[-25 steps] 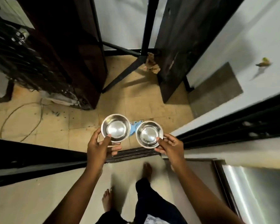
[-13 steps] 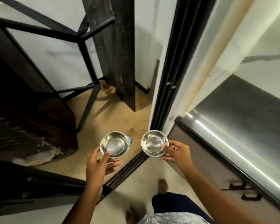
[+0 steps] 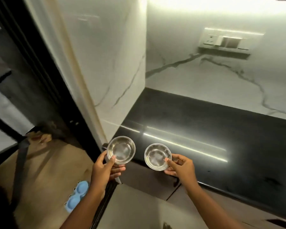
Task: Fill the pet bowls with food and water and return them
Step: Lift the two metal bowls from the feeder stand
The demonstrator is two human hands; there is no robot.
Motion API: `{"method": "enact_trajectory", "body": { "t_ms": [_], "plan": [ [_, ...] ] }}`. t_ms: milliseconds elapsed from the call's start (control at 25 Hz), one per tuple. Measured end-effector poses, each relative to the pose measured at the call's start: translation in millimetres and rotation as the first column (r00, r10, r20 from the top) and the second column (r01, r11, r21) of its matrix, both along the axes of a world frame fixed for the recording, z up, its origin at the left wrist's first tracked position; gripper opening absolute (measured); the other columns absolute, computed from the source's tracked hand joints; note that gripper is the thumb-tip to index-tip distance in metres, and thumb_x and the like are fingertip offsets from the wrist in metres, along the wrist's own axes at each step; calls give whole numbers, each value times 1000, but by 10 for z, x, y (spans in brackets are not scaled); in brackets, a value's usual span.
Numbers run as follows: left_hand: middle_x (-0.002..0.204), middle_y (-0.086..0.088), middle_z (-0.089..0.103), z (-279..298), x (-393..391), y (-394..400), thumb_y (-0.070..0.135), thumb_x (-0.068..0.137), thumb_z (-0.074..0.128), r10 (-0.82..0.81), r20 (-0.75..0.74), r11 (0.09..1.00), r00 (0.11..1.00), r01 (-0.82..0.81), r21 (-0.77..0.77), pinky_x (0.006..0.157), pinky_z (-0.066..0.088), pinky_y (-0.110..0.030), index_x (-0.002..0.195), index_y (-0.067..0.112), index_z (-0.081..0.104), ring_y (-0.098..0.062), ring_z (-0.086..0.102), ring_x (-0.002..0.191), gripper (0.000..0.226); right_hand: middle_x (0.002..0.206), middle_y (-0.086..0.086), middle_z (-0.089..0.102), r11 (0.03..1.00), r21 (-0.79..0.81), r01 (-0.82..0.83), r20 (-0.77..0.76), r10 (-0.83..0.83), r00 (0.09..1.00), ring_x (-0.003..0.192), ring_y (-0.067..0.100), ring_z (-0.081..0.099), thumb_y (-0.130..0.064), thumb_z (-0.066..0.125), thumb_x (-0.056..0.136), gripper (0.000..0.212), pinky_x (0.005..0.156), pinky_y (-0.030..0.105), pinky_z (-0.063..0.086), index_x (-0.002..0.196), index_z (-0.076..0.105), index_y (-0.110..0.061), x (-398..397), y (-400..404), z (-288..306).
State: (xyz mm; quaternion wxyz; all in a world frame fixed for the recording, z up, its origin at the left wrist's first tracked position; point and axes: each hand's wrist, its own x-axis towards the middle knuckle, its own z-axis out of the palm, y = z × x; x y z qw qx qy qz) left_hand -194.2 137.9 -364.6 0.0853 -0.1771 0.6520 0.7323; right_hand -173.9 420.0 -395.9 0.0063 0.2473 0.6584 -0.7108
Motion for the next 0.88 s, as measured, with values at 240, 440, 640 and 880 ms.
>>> {"method": "enact_trajectory", "body": {
  "t_ms": [240,440,640,880],
  "plan": [
    [88,-23,76,-130,-478,882,24,98,58,-121,52,993,991,121,8,52,60,-25,136,23,50,-29,77,75,39,83,20,76,994,20,112,5,-112,994,63,24,74,-7,79,86,19,60,36,65,104,73,-6,-94,751,-82],
    [90,-21,77,-279,-812,982,28,96,60,-155,111,987,982,158,-22,55,62,-27,140,20,49,-28,78,77,46,88,15,78,980,12,198,30,-198,980,71,26,78,-8,78,88,18,61,33,65,104,73,-12,-202,876,-162],
    [90,-20,77,-468,-1224,797,28,97,58,-233,159,968,959,245,-60,59,63,-29,141,19,46,-27,78,78,46,96,17,77,946,-16,323,97,-320,942,77,28,78,-9,78,88,23,64,34,65,111,73,-6,-455,641,-327],
    [88,-21,76,-679,-1681,527,27,99,56,-336,189,936,923,349,-43,59,63,-29,140,18,46,-27,78,76,44,105,19,74,904,-27,426,141,-419,897,87,34,77,-8,76,89,26,62,31,65,114,71,-2,-921,177,-364]
  ]
}}
